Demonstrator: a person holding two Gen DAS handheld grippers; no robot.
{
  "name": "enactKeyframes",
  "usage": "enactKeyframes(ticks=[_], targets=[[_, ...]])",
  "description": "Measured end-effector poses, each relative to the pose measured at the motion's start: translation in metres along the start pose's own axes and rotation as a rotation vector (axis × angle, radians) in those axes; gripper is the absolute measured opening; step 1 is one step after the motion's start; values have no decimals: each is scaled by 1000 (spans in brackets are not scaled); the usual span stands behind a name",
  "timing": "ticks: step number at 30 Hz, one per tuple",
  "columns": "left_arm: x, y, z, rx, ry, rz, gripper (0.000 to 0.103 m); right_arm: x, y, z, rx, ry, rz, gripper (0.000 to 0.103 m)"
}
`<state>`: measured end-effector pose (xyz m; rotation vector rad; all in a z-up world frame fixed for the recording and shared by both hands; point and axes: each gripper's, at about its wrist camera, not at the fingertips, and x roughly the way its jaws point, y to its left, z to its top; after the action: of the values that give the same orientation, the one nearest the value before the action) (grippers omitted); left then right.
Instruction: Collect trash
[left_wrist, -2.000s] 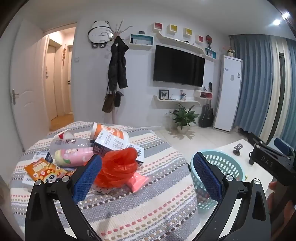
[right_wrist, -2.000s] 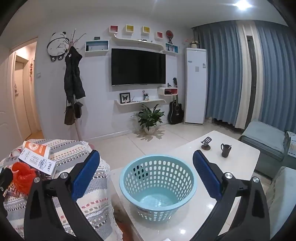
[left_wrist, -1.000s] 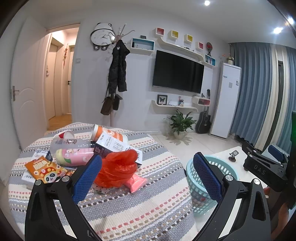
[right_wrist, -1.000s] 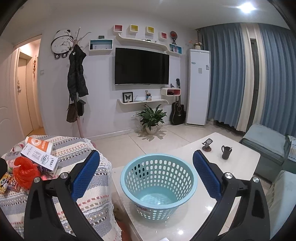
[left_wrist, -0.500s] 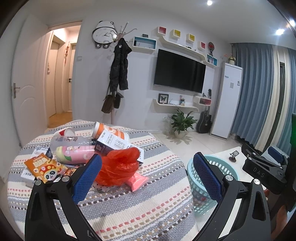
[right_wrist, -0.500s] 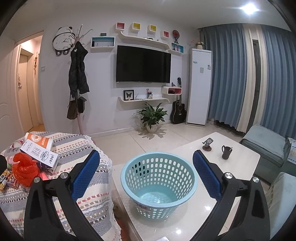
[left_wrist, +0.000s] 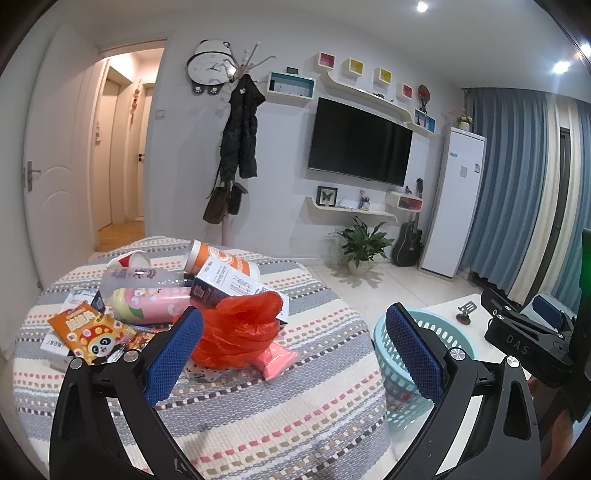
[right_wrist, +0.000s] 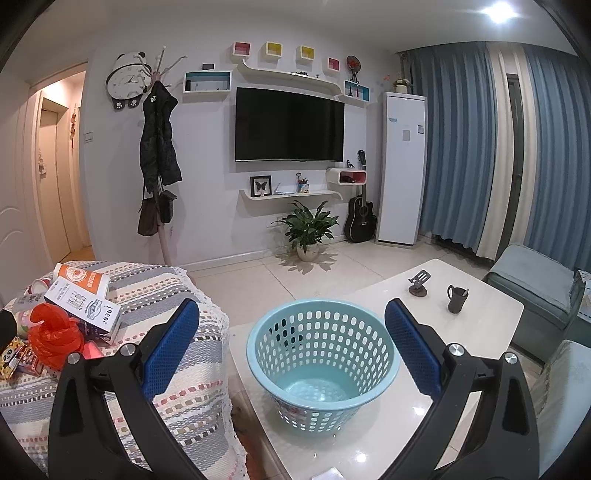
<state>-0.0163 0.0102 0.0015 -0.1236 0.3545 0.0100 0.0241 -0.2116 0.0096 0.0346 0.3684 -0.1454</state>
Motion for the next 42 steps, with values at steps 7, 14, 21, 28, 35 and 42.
enactKeyframes(ticks=[7, 14, 21, 28, 35, 42], targets=[[0, 1, 0, -5, 0, 1, 96, 0, 1, -1, -3, 4, 1, 95], [-2, 7, 0, -15, -7, 13, 96, 0, 1, -1, -4, 2, -4, 95], [-3, 6, -1, -16, -7, 14, 96, 2, 4, -2, -4, 8, 2, 95], [-7, 19, -1, -12, -1, 42, 96, 3, 16, -3, -27, 11, 20, 95], [-13, 81, -10, -105, 38, 144, 96, -2, 60, -6, -119, 13, 144, 94], [-25, 176, -7, -244, 77, 275, 95, 0, 121, -8, -198, 51, 364, 75]])
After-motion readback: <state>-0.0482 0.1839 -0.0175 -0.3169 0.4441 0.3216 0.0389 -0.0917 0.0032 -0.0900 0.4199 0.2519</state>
